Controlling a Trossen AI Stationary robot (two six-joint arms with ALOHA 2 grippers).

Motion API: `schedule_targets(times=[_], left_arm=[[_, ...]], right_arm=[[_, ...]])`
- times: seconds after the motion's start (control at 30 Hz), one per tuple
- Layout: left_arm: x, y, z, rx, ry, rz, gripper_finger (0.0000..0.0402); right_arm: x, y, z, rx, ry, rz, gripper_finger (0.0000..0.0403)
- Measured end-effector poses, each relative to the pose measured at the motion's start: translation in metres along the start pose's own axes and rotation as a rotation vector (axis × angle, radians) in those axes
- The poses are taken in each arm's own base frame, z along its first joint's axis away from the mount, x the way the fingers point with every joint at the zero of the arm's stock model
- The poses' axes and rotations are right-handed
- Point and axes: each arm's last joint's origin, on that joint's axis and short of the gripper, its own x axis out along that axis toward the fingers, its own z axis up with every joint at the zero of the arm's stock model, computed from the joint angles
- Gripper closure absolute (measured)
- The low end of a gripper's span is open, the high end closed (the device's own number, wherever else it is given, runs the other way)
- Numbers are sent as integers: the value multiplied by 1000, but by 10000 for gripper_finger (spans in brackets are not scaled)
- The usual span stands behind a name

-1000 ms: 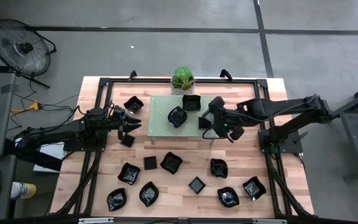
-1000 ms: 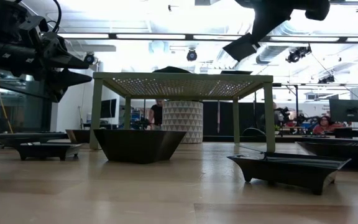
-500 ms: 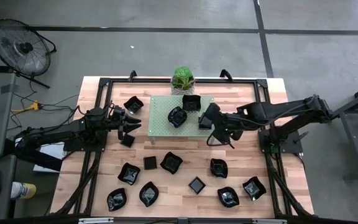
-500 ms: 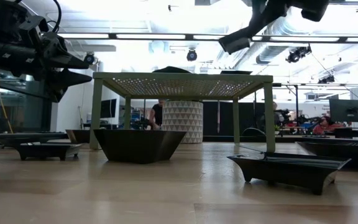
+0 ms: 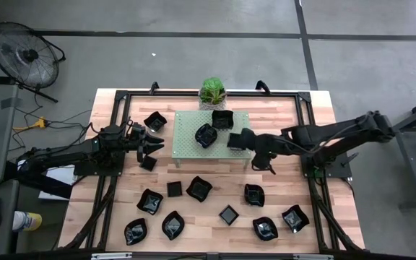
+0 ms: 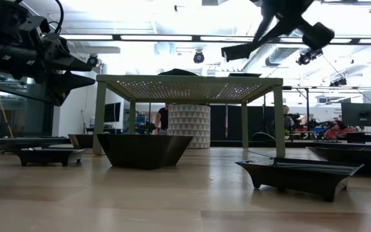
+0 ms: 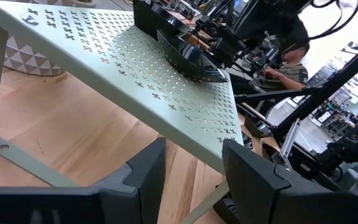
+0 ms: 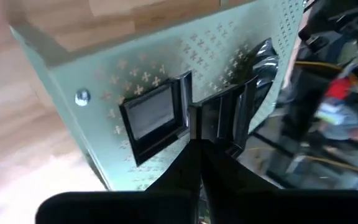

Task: Pick & Place Mini shaped plates
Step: Stack the black square plate on the other black square plate on the shelf

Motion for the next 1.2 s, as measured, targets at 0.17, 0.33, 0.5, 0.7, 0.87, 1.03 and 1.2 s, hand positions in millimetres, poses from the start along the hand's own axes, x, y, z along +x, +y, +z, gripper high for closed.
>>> schedule_targets(times=[0.17,0.33,0.5,0.7,0.87,1.03,1.2], left_arm=[[0,0,0,0,0,0,245],[0,0,0,0,0,0,245],[0,0,0,0,0,1,245],[0,0,0,0,0,1,245],[0,0,0,0,-1,1,245],[0,0,0,0,-2,4,245],[0,0,0,0,-2,4,245]], right_arm=[[-3,14,-4,-3,-62,-24,403],[-3,27,-9,-25,-80,-71,403],[0,36,-14,-48,-71,-102,403],[10,45,-17,-74,-89,-102,403],[14,46,-18,-66,-96,-127,403],[16,45,-22,-51,-94,-124,403],[19,46,-23,-47,-88,-109,403]])
